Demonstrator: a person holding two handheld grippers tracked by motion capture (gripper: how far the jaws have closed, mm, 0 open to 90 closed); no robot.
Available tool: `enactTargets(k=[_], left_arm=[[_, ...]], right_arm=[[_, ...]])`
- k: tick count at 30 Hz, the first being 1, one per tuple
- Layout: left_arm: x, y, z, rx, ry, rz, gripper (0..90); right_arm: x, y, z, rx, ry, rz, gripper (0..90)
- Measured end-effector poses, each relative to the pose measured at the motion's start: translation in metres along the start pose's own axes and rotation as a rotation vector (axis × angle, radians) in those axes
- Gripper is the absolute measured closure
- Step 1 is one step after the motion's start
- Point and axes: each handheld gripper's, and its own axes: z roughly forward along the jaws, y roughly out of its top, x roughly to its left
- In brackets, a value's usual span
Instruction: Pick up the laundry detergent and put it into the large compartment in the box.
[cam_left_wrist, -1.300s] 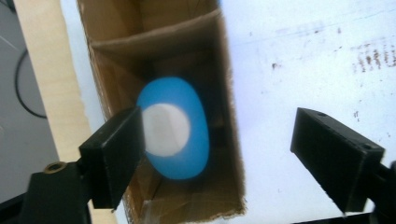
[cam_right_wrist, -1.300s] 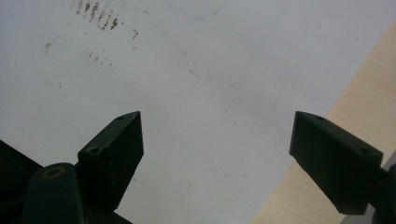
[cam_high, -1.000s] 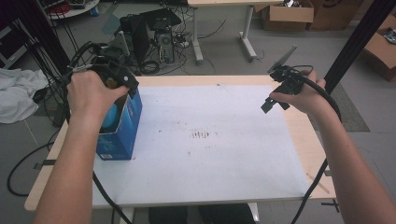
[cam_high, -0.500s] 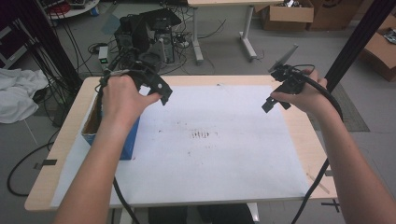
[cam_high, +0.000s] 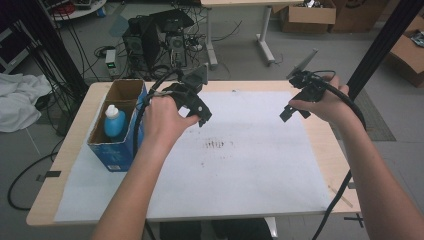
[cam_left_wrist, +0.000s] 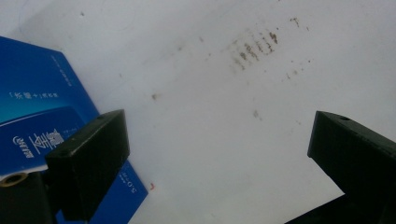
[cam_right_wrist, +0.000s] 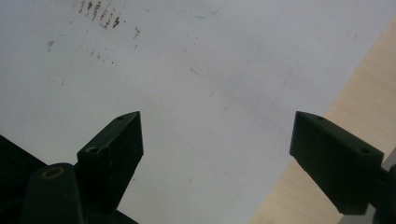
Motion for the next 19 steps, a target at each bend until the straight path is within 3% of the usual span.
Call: enactTargets(k=[7,19], left_arm=[[-0.0097,0.0034,0.0074,0.020,0.009,0.028,4.7],[-0.0108,0.0023,0.0102,0.021,-0.002,0.020,3.9]], right_arm=[[0.0003,-0.0005,0.0013,0.000,0.002,0.003,17.3],[0.0005,-0.0025,0.0003,-0.002,0.001,0.004,17.3]])
